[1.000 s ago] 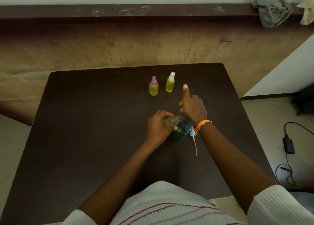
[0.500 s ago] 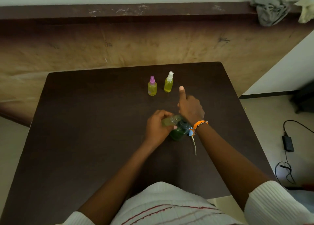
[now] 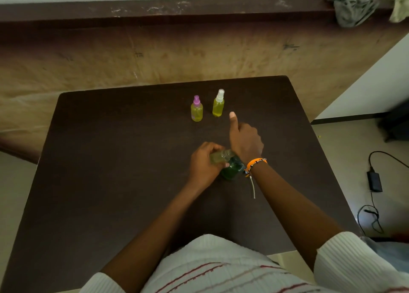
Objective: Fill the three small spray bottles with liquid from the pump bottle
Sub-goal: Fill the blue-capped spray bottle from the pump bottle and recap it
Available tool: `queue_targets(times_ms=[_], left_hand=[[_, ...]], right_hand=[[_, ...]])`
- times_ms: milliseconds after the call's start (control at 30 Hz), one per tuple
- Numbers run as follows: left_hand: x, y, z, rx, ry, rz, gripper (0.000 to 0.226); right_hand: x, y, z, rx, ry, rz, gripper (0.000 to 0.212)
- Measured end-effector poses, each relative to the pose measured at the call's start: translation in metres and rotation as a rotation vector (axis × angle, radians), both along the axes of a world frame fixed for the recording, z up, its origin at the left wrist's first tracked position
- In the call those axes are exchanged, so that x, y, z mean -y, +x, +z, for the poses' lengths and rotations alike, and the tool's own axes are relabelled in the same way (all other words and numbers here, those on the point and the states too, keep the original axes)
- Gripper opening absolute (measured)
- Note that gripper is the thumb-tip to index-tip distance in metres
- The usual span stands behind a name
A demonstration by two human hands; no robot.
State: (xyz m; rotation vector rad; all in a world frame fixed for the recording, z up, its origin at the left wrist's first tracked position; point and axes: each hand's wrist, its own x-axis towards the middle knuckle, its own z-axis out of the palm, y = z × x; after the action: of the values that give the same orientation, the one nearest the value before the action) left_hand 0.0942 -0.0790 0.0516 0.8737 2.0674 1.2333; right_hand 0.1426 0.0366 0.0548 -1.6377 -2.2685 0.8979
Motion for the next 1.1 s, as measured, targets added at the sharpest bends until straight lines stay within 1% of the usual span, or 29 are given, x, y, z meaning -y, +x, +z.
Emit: queue_targets(times_ms=[67,133,233,300,433,533,667,800,900,967,1100], left_hand=[[0.000,0.000,0.002,0.003,0.014,0.002,0.031],[0.000,-0.001,0.003,-0.007,0.026,0.006,0.031],[0.000,-0.002,0.004,-0.007,0.021,0.003,0.032],[0.000,-0.001,0.004,-0.005,0.028,0.005,0.032],[-0.001,-0.001,0.004,-0.020,0.019,0.001,0.034],[-0.002,-0.002,0.003,-0.042,-0.008,-0.019,0.035],[-0.003,-0.004,0.002,-0.043,0.002,-0.015,0.034],[-0.003,-0.004,0.004,-0.046,0.027,0.000,0.032],[-0.002,-0.004,0.004,-0.047,0.035,0.006,0.032],[-0.001,-0.002,0.003,-0.045,0.038,0.000,0.032],[0.000,-0.001,0.000,-0.051,0.017,-0.014,0.032]], right_hand=[[-0.004,-0.001,0.000,-0.039,-0.100,-0.005,0.084],[-0.008,0.000,0.003,-0.078,-0.156,-0.012,0.091],[-0.010,0.002,0.008,-0.100,-0.186,-0.022,0.093],[-0.008,0.002,0.006,-0.077,-0.181,-0.016,0.096],[0.000,0.004,-0.001,0.010,-0.080,-0.024,0.079],[0.000,0.004,-0.002,0.039,-0.023,-0.009,0.075],[-0.003,0.002,-0.007,0.015,-0.048,-0.014,0.074],[-0.009,0.002,-0.007,-0.020,-0.181,-0.034,0.083],[-0.010,0.002,-0.005,-0.015,-0.218,-0.021,0.081],[-0.008,0.003,-0.006,-0.022,-0.210,-0.041,0.079],[0.000,0.006,-0.005,0.008,-0.120,-0.058,0.068]])
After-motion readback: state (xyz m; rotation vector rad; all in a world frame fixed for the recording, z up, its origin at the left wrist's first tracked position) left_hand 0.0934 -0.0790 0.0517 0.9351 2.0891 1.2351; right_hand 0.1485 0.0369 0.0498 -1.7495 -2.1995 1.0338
